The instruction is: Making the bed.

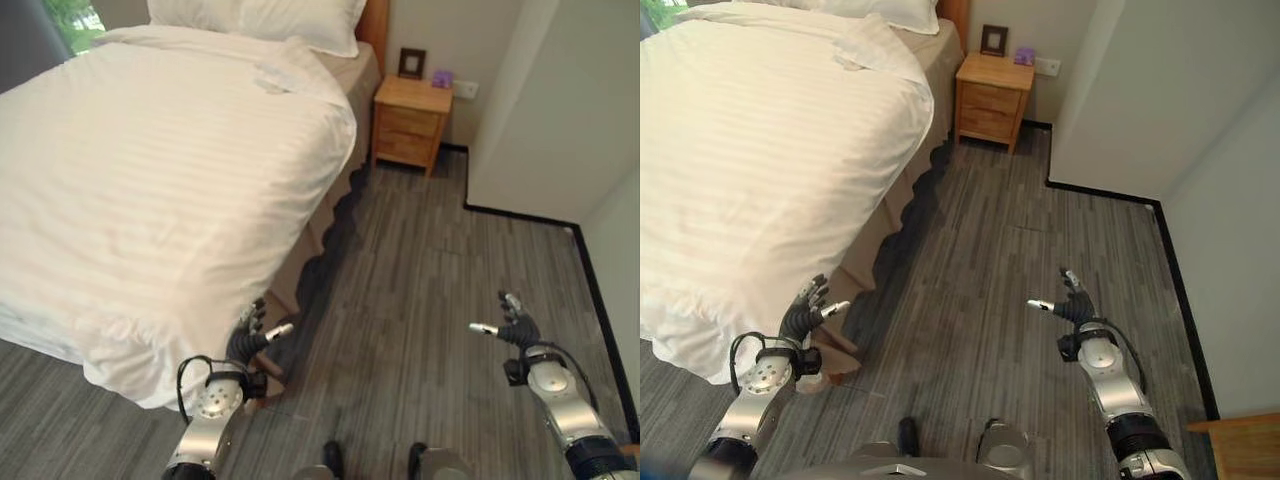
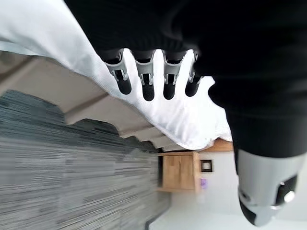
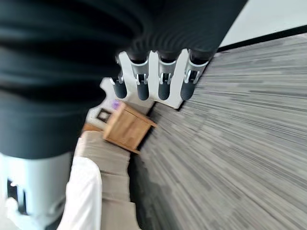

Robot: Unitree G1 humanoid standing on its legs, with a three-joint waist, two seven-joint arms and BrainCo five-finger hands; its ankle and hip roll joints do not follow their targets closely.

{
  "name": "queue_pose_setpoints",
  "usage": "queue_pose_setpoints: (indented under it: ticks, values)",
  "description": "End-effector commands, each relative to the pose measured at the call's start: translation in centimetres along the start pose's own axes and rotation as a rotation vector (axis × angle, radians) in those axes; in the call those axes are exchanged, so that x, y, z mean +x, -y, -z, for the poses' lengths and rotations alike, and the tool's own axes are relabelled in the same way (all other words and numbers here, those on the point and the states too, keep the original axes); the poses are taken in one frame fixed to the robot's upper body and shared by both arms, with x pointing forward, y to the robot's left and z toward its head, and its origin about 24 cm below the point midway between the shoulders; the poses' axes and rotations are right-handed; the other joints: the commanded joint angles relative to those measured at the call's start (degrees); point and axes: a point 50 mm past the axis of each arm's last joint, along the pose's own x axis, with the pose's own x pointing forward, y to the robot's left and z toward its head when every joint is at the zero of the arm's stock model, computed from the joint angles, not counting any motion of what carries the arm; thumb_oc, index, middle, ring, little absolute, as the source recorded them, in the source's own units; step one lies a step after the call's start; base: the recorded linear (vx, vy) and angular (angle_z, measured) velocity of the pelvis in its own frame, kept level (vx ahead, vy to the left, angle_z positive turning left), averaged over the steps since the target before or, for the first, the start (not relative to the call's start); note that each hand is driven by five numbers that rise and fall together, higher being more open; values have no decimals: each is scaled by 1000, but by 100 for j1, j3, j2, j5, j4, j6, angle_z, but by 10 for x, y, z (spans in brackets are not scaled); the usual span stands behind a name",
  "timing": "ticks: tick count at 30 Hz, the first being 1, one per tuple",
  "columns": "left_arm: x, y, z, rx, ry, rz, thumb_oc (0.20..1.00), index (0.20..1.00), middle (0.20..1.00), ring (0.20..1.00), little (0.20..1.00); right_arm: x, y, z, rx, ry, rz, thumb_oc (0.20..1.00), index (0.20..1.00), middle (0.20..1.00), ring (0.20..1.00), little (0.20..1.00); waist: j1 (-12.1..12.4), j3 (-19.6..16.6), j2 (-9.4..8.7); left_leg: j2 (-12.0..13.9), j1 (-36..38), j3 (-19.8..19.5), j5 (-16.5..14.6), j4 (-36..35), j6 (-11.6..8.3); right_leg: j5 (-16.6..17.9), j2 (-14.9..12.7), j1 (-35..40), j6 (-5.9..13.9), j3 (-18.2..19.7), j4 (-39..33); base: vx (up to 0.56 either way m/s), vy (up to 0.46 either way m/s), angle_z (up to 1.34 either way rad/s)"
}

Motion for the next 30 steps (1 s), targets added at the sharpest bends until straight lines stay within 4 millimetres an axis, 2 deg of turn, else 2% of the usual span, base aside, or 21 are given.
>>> queue_pose_setpoints:
  ticks: [1,3,5,6,8,9,11,12,14,16,17,18,20,21,22,23,24,27,28,29,30]
  values:
    - [12,-8,-44,15,213,-37,1000,1000,1000,1000,1000,10,16,-38,31,185,114,1000,1000,1000,1000,1000,-102,-16,-27,132,768,68,-882,66,-351,424,100,-53,-116,-226,-820,340,-107,12]
    - [11,-9,-47,-18,228,-57,1000,1000,1000,1000,1000,7,17,-45,55,222,141,1000,1000,1000,1000,1000,-166,-22,-65,191,952,44,-1029,66,-470,672,90,-283,-129,-323,-1648,403,-159,2]
    - [11,-9,-47,-18,227,-57,1000,1000,1000,1000,1000,7,16,-45,54,222,141,1000,1000,1000,1000,1000,-168,-25,-45,218,962,44,-1042,66,-480,704,126,-241,-132,-339,-1717,250,-102,-9]
    - [12,-9,-50,-26,245,-69,1000,1000,1000,1000,1000,4,17,-51,65,251,152,1000,1000,1000,1000,1000,-217,5,-56,291,1136,21,-1175,66,-574,840,46,-497,-53,-344,-1988,433,-172,5]
    - [12,-9,-51,-23,251,-71,1000,1000,1000,1000,1000,3,15,-53,63,263,147,1000,1000,1000,1000,1000,-246,8,-32,374,1272,18,-1284,66,-637,903,27,-598,-11,-290,-2065,483,-204,17]
    - [13,-8,-53,-11,259,-66,1000,1000,1000,1000,1000,1,16,-57,43,291,137,1000,1000,1000,1000,1000,-298,-42,-74,449,1470,-54,-1479,66,-723,968,-30,-635,11,-118,-2073,523,-241,12]
    - [11,-7,-50,-11,252,-65,1000,1000,1000,1000,1000,-1,15,-56,13,296,107,1000,1000,1000,1000,1000,-360,-142,-44,576,1673,-104,-1480,84,-788,1006,27,-581,-96,-2,-1901,651,-262,20]
    - [9,-5,-46,-22,240,-66,1000,1000,1000,1000,1000,-1,14,-54,-6,291,90,1000,1000,1000,1000,1000,-400,-154,42,748,1630,-141,-1349,448,-849,924,142,-594,-203,75,-1723,580,-251,24]
    - [6,-5,-43,-47,231,-73,1000,1000,1000,1000,1000,-1,12,-56,-36,304,59,1000,1000,1000,1000,1000,-348,-175,146,1003,1301,-196,-658,1479,-924,719,392,-337,-449,81,-1653,523,-324,17]
    - [7,-5,-44,-62,232,-71,1000,1000,1000,1000,1000,2,13,-62,-53,328,54,1000,1000,1000,1000,1000,-246,-92,61,1137,613,-365,128,3047,-902,533,555,65,-784,-21,-1802,458,-402,3]
    - [7,-4,-45,-63,234,-70,1000,1000,1000,1000,1000,2,12,-65,-50,338,46,1000,1000,1000,1000,1000,-207,-38,19,1238,462,-285,237,3477,-813,422,652,288,-907,-30,-1890,444,-377,-8]
    - [8,-4,-47,-64,241,-69,1000,1000,1000,1000,1000,3,14,-66,-50,341,53,1000,1000,1000,1000,1000,-112,51,-123,1141,165,-226,92,3926,-698,357,639,509,-978,27,-2003,481,-289,-2]
    - [8,-1,-48,-74,248,-64,1000,1000,1000,1000,1000,5,13,-70,-64,350,36,1000,1000,1000,1000,1000,101,207,-249,744,-606,-183,-425,4424,-623,180,609,825,-956,171,-2114,436,-143,-4]
    - [6,1,-48,-84,249,-59,1000,1000,1000,1000,1000,5,13,-70,-73,347,30,1000,1000,1000,1000,1000,188,240,-273,585,-943,-111,-587,4371,-611,98,592,936,-919,226,-2136,571,14,-29]
    - [2,5,-45,-88,239,-43,1000,1000,1000,1000,1000,4,10,-68,-74,337,19,1000,1000,1000,1000,1000,337,238,-259,333,-1352,160,-833,3496,-461,-81,601,1171,-830,359,-2136,444,38,-42]
    - [2,5,-45,-88,239,-43,1000,1000,1000,1000,1000,4,10,-67,-74,336,19,1000,1000,1000,1000,1000,345,226,-284,303,-1340,182,-792,3437,-450,-71,570,1153,-823,369,-2136,515,80,-36]
    - [-1,5,-43,-85,233,-39,1000,1000,1000,1000,1000,4,10,-65,-75,328,14,1000,1000,1000,1000,1000,407,223,-243,236,-1458,275,-776,2869,-392,-209,631,1299,-790,416,-2136,368,71,-24]
    - [-6,6,-34,-75,199,-26,1000,1000,1000,1000,1000,4,8,-61,-87,314,2,1000,1000,1000,1000,1000,588,215,-83,192,-1622,383,146,827,-520,-553,898,1770,-738,516,-2136,513,96,-21]
    - [-6,6,-34,-75,200,-26,1000,1000,1000,1000,1000,4,8,-61,-87,314,2,1000,1000,1000,1000,1000,592,215,-80,190,-1598,388,195,762,-520,-543,901,1763,-741,520,-2136,546,102,-35]
    - [-5,8,-33,-68,193,-22,1000,1000,1000,1000,1000,6,9,-60,-86,310,16,1000,1000,1000,1000,1000,670,258,-102,349,-1956,514,368,67,-621,-718,918,2073,-715,508,-2136,545,114,-42]
    - [-5,8,-33,-67,191,-23,1000,1000,1000,1000,1000,7,10,-61,-85,312,20,1000,1000,1000,1000,1000,680,255,-137,414,-2120,544,247,66,-650,-813,917,2237,-693,527,-2136,711,163,-41]
